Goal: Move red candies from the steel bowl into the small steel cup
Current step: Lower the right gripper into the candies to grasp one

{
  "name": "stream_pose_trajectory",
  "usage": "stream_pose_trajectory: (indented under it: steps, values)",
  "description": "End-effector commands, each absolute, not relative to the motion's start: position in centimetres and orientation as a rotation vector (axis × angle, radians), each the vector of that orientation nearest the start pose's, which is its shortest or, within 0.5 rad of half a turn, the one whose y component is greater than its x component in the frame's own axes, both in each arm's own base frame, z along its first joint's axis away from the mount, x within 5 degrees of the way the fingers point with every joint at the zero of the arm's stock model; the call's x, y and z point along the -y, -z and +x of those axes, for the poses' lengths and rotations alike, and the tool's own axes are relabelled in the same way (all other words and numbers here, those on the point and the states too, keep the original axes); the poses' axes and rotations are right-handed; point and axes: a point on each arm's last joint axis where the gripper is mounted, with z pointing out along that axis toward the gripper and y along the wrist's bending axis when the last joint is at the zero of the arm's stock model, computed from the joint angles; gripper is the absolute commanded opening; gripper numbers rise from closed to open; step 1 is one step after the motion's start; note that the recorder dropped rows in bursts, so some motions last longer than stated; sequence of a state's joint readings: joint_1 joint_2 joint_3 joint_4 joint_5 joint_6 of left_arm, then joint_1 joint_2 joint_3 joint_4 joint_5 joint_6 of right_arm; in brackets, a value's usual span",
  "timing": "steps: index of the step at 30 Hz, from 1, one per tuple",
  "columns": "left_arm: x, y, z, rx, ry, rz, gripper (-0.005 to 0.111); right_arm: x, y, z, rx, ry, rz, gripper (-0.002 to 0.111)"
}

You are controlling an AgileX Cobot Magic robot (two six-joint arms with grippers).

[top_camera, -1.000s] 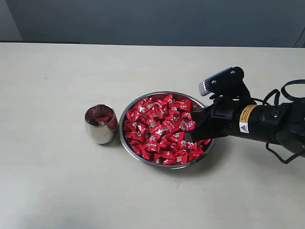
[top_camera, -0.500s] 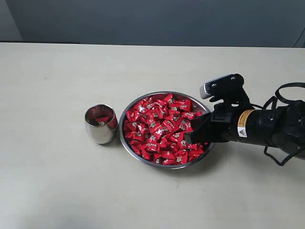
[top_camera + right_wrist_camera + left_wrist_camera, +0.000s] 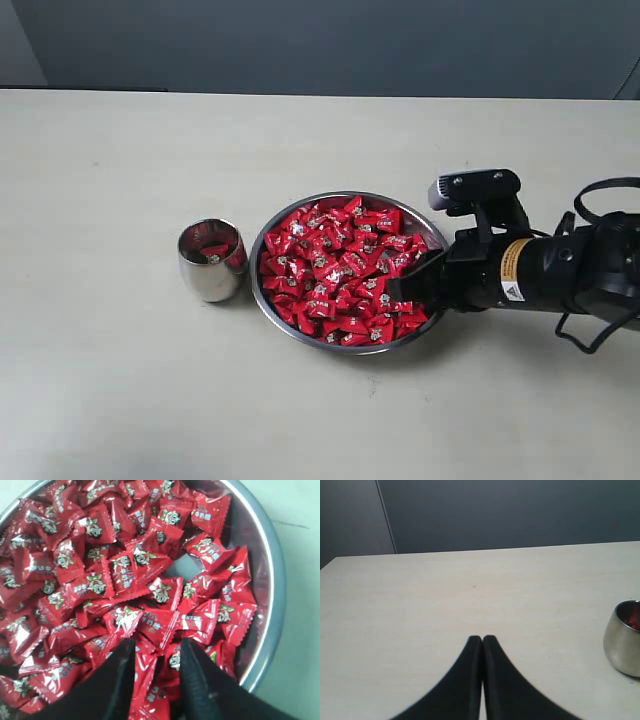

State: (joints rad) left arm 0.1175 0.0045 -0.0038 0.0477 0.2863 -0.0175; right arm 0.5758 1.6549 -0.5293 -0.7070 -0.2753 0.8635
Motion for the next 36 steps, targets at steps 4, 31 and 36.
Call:
stream_pose_trajectory:
  steps: [4,31,36]
  values:
    - [-0.76,-18.75,5.42,-1.767,-0.114,-0.092,0.000,-16.16,-12.92,21.28,-2.414,-0.619,-0.584,0.030]
    - [-0.76,-18.75,5.42,-1.767,-0.114,-0.092,0.000,-16.49,-12.38,21.75,-2.429,-0.618,-0.585,0.030]
    - [-0.76,-18.75,5.42,-1.767,-0.114,-0.092,0.000,-16.49,-12.38,21.75,-2.429,-0.618,-0.585,0.030]
